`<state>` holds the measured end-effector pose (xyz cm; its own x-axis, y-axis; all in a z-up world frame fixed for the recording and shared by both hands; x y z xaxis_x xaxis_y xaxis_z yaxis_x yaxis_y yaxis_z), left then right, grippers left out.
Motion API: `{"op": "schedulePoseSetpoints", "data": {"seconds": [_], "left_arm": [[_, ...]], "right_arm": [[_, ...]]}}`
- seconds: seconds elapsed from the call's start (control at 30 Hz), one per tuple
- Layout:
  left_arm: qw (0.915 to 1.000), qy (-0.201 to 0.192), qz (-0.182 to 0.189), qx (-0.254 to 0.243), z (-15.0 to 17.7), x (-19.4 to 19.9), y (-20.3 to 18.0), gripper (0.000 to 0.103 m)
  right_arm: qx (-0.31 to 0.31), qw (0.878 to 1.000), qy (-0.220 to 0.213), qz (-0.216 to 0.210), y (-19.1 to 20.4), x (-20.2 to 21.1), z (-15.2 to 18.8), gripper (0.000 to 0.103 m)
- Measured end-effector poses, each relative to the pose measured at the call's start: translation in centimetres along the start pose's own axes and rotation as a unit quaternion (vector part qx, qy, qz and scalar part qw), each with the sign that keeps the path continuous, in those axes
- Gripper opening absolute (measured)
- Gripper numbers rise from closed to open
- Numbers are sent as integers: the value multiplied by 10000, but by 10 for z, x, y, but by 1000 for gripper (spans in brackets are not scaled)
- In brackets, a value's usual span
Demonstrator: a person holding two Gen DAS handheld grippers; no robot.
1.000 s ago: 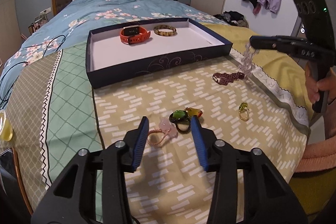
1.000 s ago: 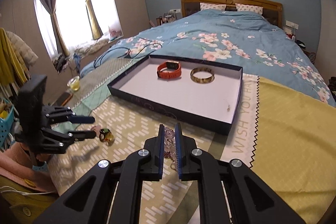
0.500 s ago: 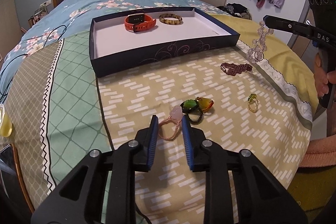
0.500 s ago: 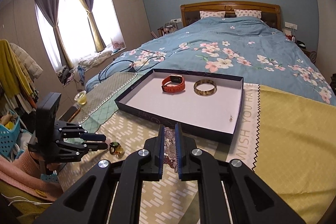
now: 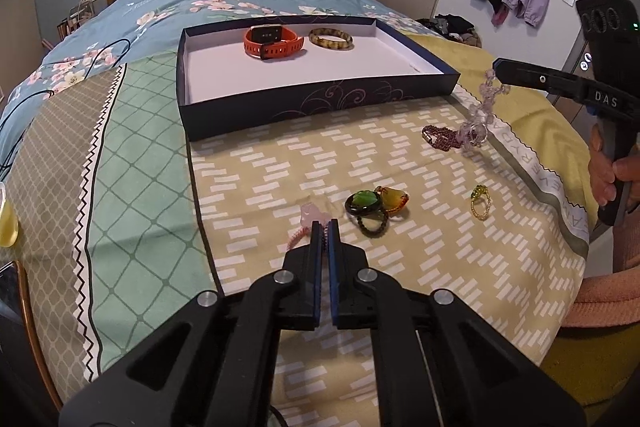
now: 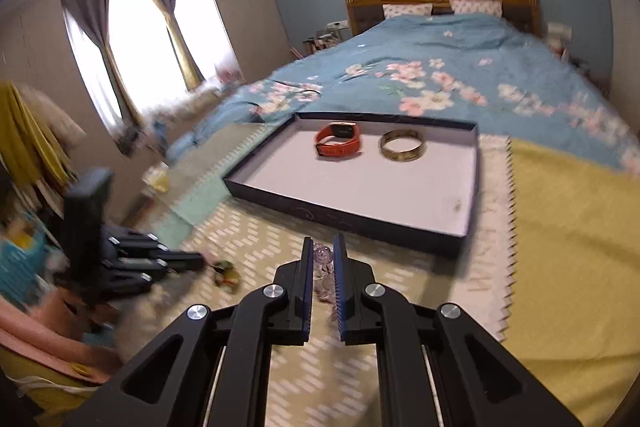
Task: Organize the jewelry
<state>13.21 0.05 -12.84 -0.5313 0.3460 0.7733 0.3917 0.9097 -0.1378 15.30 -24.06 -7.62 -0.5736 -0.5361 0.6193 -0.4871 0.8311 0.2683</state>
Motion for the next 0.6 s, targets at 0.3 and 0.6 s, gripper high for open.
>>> {"op": "schedulePoseSetpoints", "data": {"seconds": [0.3, 0.6], "left_arm": [[10000, -11, -3, 44, -1, -1, 0, 3], [10000, -14, -5, 73, -2, -3, 0, 3]], "right_arm": [[235, 9996, 18, 130, 8, -3, 1, 8], [-187, 9975, 193, 656, -22, -19, 11, 8]]}}
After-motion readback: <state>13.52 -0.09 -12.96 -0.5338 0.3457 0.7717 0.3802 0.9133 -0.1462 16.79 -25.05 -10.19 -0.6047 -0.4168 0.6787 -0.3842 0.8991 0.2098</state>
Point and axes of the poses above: each gripper's, at about its wrist camera, not at the fingertips, and x roughly against the way its jaws point, y to its left, z to its underside, the point moved 1 cm from there along -x, roughly the way its jaws point, and after that the axes turned 2 degrees about y, right-handed, at the moved point
